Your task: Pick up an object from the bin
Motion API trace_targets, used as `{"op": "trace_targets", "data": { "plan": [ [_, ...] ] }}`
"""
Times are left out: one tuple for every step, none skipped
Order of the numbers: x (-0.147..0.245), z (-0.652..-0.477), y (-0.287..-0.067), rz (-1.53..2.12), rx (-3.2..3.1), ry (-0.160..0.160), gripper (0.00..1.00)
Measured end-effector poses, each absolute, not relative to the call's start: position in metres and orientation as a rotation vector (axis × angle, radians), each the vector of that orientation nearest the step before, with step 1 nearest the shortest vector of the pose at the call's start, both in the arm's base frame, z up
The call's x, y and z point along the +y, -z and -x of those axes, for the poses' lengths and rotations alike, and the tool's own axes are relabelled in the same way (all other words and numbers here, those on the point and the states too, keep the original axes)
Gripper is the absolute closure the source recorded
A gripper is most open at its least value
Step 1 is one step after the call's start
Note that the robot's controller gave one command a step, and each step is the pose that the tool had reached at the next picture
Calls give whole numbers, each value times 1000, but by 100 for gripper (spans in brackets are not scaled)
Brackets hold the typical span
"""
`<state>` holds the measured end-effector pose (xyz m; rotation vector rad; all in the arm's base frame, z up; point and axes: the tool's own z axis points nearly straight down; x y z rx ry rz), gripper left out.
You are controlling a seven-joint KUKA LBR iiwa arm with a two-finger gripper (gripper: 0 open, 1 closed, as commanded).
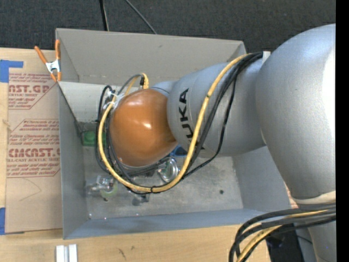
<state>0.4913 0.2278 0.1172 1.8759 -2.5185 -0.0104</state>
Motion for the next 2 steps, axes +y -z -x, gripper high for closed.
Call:
{"op": "trace_targets", "data": {
  "plan": [
    [227, -540, -94, -2199, -2246, 3, 0],
    [246, -522, -69, -2238, -2210, 6, 0]
  ]
}}
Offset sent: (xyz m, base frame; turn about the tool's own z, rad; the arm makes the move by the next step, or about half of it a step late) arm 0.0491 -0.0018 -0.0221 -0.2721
